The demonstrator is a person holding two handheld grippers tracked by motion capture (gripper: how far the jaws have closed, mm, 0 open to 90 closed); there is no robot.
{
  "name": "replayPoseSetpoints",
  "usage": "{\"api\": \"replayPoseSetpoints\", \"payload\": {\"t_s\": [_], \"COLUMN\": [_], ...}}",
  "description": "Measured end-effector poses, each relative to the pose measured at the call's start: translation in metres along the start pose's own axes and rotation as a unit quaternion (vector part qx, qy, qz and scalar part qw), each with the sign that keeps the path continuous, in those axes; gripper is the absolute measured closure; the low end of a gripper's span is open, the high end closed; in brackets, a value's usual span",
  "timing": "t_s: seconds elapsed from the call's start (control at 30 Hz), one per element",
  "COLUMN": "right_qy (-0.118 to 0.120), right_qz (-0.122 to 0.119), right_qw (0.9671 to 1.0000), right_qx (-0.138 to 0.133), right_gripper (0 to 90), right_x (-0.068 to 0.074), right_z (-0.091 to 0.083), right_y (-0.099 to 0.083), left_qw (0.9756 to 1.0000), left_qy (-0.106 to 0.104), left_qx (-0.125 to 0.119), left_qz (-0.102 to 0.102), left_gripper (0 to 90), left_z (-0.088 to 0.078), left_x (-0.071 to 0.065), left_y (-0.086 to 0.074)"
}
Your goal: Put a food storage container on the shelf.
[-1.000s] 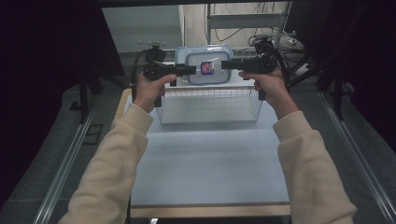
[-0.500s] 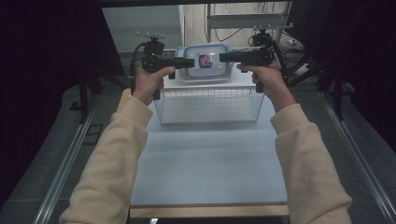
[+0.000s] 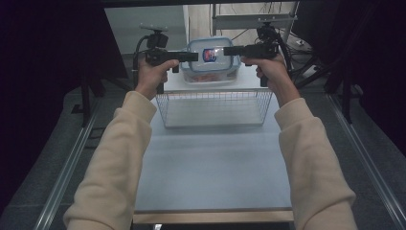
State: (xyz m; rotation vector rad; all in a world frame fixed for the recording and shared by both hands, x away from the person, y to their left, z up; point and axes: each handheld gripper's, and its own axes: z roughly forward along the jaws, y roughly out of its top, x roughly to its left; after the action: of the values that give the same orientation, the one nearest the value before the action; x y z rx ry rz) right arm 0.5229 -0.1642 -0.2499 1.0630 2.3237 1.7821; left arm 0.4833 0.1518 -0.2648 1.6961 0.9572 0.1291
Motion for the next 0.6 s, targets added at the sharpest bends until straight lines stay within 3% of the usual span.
{"api": "replayPoseSetpoints", "payload": {"t_s": [0.27,0.6], "right_qy": [-0.003,-0.013], "right_qz": [0.002,0.028], "right_qw": [1.0,0.9995], "right_qx": [-0.001,0.004], "right_gripper": [51.5,50.7], "right_x": [-0.01,-0.031], "right_z": [0.002,0.021], "right_y": [0.016,0.02], "left_qw": [1.0,0.9992], "left_qy": [0.002,0.002], "left_qx": [0.002,-0.003], "left_qz": [-0.004,-0.039], "left_gripper": [50.6,50.4], "left_z": [0.007,0.023], "left_x": [0.006,0.03], "left_y": [0.016,0.017]}}
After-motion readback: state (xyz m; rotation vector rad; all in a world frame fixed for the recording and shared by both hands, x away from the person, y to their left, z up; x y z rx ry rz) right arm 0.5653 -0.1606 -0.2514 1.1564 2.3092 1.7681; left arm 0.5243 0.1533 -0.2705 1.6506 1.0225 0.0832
